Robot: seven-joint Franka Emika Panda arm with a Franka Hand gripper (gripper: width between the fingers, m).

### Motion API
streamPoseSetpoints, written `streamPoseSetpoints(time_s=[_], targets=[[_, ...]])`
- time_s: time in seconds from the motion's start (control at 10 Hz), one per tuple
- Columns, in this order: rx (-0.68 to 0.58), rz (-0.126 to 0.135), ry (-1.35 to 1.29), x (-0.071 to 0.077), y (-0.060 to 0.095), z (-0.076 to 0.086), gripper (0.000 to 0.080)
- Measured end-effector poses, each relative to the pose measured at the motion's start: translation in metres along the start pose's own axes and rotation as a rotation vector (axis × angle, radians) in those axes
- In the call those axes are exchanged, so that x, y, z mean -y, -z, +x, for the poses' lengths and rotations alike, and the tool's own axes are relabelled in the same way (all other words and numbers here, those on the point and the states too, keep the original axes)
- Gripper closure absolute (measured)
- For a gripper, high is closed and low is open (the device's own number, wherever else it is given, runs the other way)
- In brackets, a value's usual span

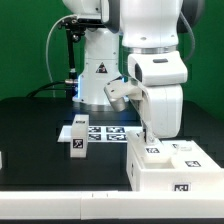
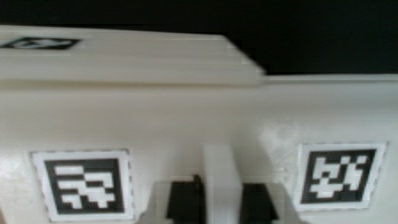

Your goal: Assemble cabinet

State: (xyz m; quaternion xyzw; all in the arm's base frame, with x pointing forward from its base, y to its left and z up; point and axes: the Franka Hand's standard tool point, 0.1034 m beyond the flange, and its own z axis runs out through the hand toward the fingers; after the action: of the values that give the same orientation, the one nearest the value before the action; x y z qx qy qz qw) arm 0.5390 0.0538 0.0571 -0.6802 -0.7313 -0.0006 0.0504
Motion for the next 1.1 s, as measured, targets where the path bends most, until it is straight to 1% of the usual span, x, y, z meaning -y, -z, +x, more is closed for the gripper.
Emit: streamPoseSetpoints(time_s=[0.1, 0.4, 0.5, 0.6, 0.7, 0.9, 1.0, 1.1], targets=[[-0.006, -0.011, -0.014, -0.013, 0.001, 0.000, 0.0732], [-0.020, -0.040, -0.027, -0.043, 0.003, -0.003, 0.0732], [-0.022, -0.048, -0.029, -0.049, 0.003, -0.003, 0.0732], [-0.024, -0.050, -0.031, -0.052, 0.003, -0.004, 0.0732], [-0.024, -0.043, -0.031, -0.052, 0.003, -0.004, 0.0732], [-0.027, 0.007, -0.035, -0.053, 0.003, -0.004, 0.0732], [-0.027, 0.009, -0.028, -0.053, 0.003, -0.004, 0.0732], [-0.027, 0.003, -0.028, -0.053, 0.003, -0.004, 0.0732]])
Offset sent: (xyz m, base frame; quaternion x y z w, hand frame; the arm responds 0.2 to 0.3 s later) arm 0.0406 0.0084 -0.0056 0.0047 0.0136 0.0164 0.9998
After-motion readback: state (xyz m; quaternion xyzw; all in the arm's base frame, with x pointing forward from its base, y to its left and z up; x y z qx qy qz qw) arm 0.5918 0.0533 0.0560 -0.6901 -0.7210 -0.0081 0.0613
